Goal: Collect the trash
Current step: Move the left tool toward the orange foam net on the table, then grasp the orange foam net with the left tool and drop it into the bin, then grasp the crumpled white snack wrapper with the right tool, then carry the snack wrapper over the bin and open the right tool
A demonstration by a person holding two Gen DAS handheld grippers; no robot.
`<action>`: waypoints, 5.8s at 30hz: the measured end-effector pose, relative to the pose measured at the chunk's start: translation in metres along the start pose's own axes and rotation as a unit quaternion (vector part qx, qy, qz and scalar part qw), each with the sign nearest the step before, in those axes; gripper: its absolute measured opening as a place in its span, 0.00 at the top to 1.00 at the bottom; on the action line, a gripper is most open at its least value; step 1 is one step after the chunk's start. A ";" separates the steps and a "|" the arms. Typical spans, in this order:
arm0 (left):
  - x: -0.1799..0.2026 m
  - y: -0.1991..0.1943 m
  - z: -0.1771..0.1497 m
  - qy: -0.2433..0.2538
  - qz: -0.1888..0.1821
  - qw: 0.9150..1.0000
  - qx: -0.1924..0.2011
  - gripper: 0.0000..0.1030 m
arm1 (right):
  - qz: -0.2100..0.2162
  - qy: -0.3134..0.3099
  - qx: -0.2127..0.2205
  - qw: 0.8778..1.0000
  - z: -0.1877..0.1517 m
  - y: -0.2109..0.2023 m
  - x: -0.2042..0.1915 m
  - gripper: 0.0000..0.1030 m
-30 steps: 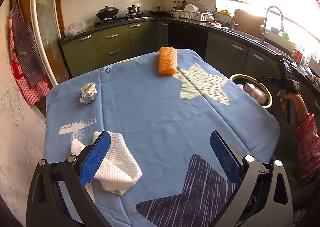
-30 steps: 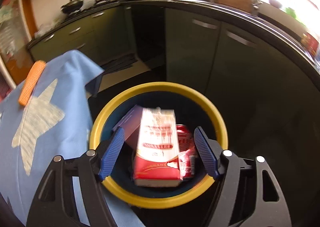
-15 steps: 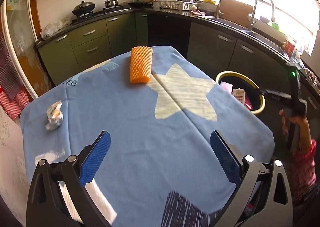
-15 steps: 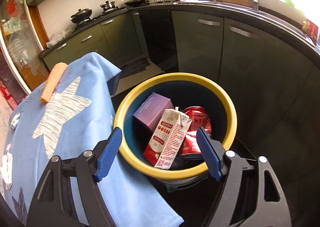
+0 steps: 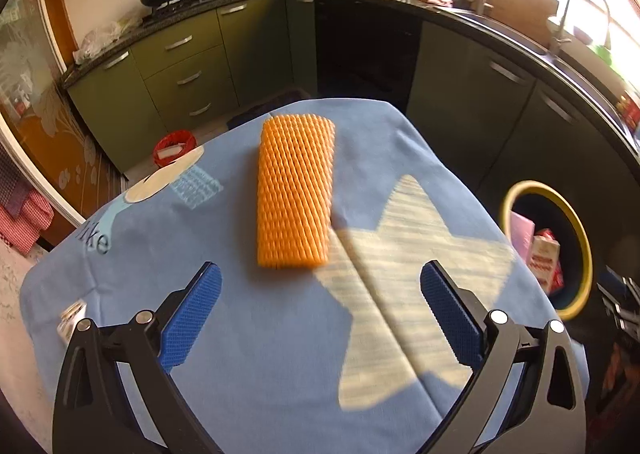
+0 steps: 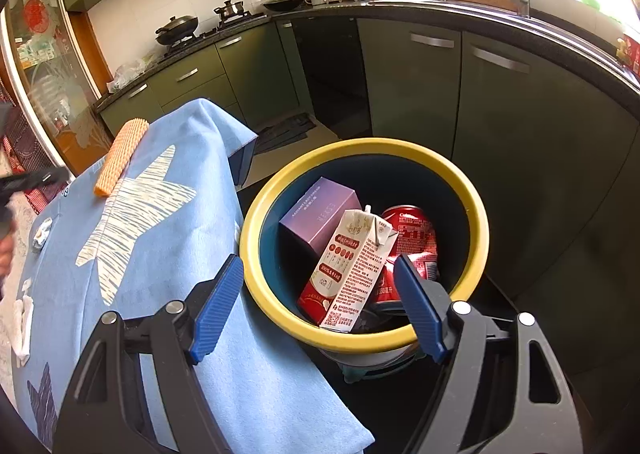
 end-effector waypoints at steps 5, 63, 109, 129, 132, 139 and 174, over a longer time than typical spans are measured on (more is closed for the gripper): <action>-0.002 0.046 0.023 -0.019 0.012 1.000 -0.014 0.05 | 0.004 0.005 -0.009 1.000 -0.005 0.006 0.005 0.29; 0.283 -0.040 -0.097 0.209 -0.138 0.967 -0.042 0.83 | -0.036 0.095 0.015 0.995 -0.067 -0.067 0.092 0.27; -0.098 -0.220 -0.227 -0.071 0.021 0.985 0.159 0.05 | 0.157 -0.213 -0.017 0.964 0.027 -0.015 -0.167 0.23; -0.198 -0.227 -0.262 -0.155 0.051 0.973 0.161 0.05 | 0.296 -0.324 -0.141 0.888 0.113 0.082 -0.515 0.24; -0.206 -0.228 -0.268 -0.160 0.048 0.973 0.160 0.05 | 0.267 -0.314 -0.183 0.893 0.119 0.110 -0.540 0.28; -0.221 -0.232 -0.276 -0.162 0.048 0.972 0.164 0.05 | 0.211 -0.312 -0.261 0.889 0.115 0.152 -0.568 0.41; -0.167 -0.257 -0.293 -0.124 0.010 0.976 0.179 0.05 | 0.211 -0.246 -0.124 0.938 0.045 -0.006 -0.336 0.61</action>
Point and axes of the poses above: each gripper's, at about its wrist camera, not at the fingertips, and y roughly the way its jaws point, x to its right, z to its top, the point moved 4 cm from there along y, roughly the way its jaws point, and after that the axes turned 12 degrees about -y, right-handed, at the moved point
